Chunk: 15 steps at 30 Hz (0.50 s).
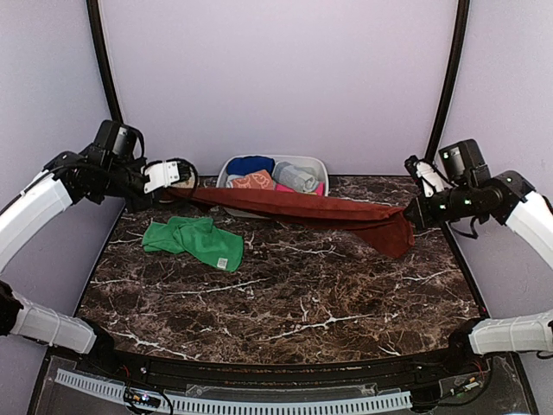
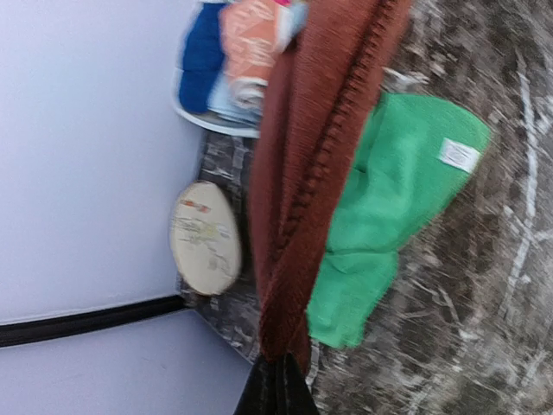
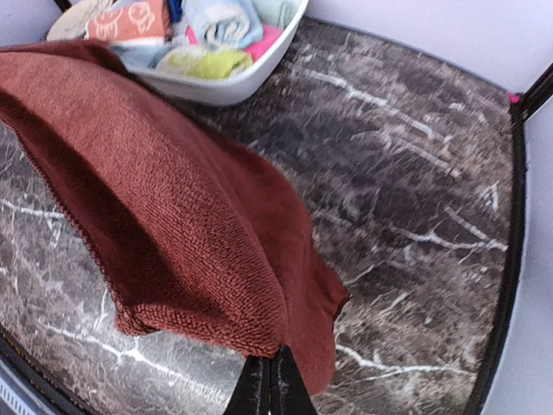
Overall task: Roll the towels
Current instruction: Flatten out the towel at the center of the board.
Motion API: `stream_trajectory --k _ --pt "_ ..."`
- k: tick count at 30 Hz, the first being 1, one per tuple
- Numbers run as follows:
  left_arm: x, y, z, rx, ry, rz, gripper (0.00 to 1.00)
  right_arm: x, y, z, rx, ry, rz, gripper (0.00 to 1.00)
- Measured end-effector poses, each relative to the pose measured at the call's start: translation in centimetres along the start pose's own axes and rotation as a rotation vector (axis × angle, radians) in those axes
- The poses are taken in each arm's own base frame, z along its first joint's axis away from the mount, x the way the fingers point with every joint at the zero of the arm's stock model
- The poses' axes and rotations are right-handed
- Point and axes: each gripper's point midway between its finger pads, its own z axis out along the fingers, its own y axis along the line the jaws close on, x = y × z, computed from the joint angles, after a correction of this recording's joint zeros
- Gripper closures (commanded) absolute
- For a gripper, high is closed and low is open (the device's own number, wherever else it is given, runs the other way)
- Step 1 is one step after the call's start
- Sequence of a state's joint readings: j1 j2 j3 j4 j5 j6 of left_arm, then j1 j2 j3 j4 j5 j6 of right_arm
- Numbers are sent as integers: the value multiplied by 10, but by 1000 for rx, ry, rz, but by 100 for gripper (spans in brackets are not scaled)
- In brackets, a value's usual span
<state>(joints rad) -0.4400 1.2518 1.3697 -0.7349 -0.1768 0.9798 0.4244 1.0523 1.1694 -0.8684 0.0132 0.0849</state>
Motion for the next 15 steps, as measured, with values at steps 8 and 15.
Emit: stream_trajectory --k 8,15 --pt "87 -177 39 447 174 28 100 69 70 25 -227 214 -19 89" --pt "111 -215 27 542 213 44 98 164 115 31 -343 464 18 60"
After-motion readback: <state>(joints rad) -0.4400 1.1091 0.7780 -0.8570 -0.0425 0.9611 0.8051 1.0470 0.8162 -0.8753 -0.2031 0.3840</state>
